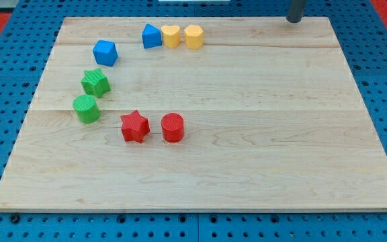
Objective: Push the blue cube towards the left side of the board
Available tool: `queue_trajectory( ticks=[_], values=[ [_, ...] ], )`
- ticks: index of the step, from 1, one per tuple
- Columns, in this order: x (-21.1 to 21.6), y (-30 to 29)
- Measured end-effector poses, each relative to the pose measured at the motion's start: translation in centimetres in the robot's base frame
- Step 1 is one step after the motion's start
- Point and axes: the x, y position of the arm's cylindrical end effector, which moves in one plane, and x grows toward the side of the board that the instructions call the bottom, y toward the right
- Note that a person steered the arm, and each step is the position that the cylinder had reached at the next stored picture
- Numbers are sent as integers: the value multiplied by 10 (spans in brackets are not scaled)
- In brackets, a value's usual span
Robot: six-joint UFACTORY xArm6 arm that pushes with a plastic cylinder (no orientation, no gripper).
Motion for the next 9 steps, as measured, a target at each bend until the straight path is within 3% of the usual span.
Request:
queue_trajectory(
  ticks=[4, 7, 8, 9],
  values=[
    [15, -57],
    [16, -149],
    [48, -145],
    [121, -146]
  ],
)
